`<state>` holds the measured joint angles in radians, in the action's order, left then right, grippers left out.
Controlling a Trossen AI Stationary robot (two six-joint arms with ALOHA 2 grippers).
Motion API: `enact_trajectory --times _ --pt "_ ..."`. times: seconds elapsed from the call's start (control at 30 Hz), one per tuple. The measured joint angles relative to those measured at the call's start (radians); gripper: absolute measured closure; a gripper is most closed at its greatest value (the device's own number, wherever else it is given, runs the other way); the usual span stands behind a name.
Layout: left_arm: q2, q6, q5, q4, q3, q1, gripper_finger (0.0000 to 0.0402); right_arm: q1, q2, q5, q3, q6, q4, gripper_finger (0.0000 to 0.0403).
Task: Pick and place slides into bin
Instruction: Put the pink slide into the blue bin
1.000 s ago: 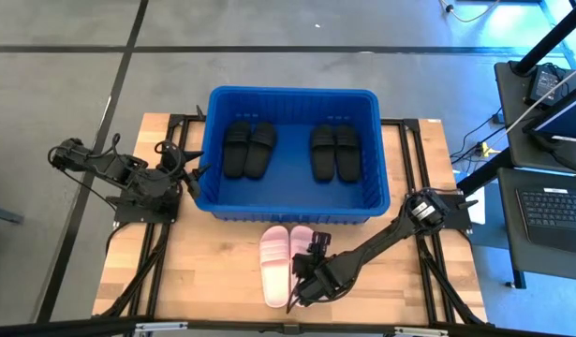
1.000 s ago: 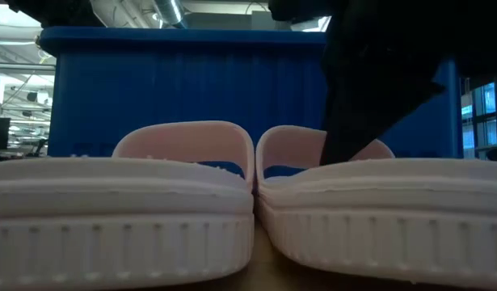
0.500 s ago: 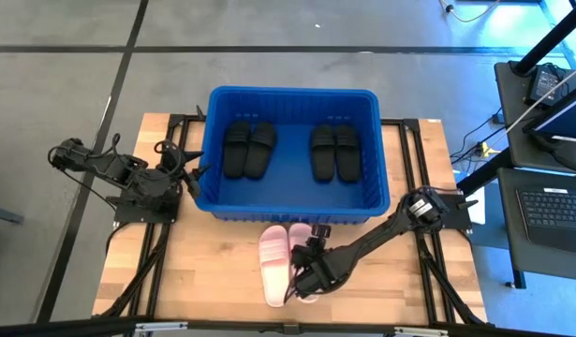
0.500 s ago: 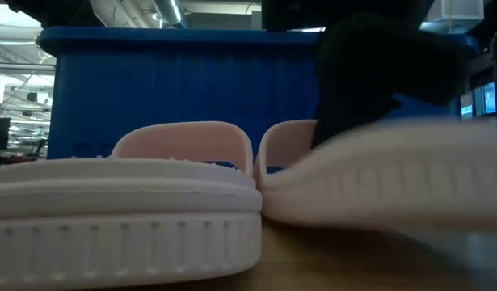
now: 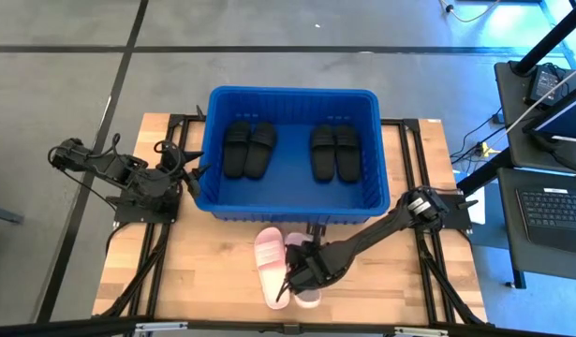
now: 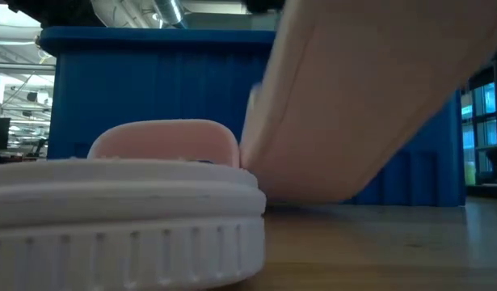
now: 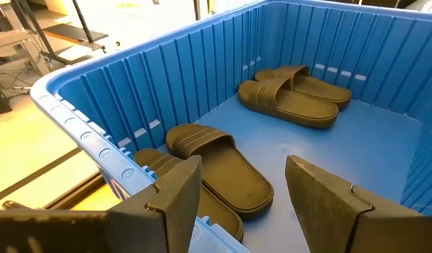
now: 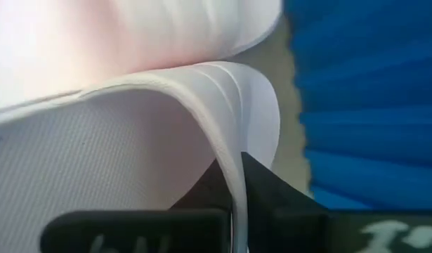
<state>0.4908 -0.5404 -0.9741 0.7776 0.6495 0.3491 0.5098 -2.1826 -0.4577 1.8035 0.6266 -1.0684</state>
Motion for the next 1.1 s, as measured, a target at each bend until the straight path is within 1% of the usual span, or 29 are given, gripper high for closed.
enact_trajectory --times 0.13,0.23,0.37,0.4,0.43,0.5,0.63,0.7,0.8,0.93,1.0,1.1 --pt "0.000 0.000 0.000 0.000 0.000 0.000 0.0200 0.002 0.000 0.054 0.164 -0.011 -0.162 0.0391" --pt "0.000 0.000 0.000 0.000 0.000 0.000 0.0200 0.001 0.000 0.064 0.322 -0.044 -0.289 0.0391" --pt "0.000 0.000 0.000 0.000 0.000 0.000 0.0200 0.000 0.002 0.071 0.554 -0.111 -0.366 0.0391" --pt "0.000 0.000 0.000 0.000 0.000 0.000 0.0200 0.000 0.027 0.057 0.552 -0.125 -0.325 0.0391" --pt "0.000 0.000 0.000 0.000 0.000 0.000 0.0200 -0.002 0.077 0.037 0.500 -0.140 -0.249 0.0391" --pt "0.000 0.000 0.000 0.001 0.000 0.000 0.0200 -0.014 0.150 -0.033 0.445 -0.166 -0.171 0.0391" --pt "0.000 0.000 0.000 0.000 0.000 0.000 0.0200 -0.063 0.242 -0.294 0.421 -0.171 -0.203 0.0391" --pt "0.000 0.000 0.000 0.000 0.000 0.000 0.0200 -0.097 0.267 -0.379 0.418 -0.200 -0.238 0.0391" --pt "0.000 0.000 0.000 0.000 0.000 0.000 0.0200 -0.164 0.292 -0.419 0.418 -0.258 -0.306 0.0391" --pt "0.000 -0.001 0.000 0.000 0.000 0.000 0.0200 -0.264 0.299 -0.446 0.400 -0.288 -0.464 0.0391" --pt "0.000 -0.001 0.000 0.000 0.000 0.000 0.0200 -0.302 0.308 -0.470 0.349 -0.283 -0.507 0.0391" --pt "0.000 0.000 0.000 0.000 0.000 0.000 0.0200 -0.331 0.373 -0.479 0.186 -0.277 -0.461 0.0391"
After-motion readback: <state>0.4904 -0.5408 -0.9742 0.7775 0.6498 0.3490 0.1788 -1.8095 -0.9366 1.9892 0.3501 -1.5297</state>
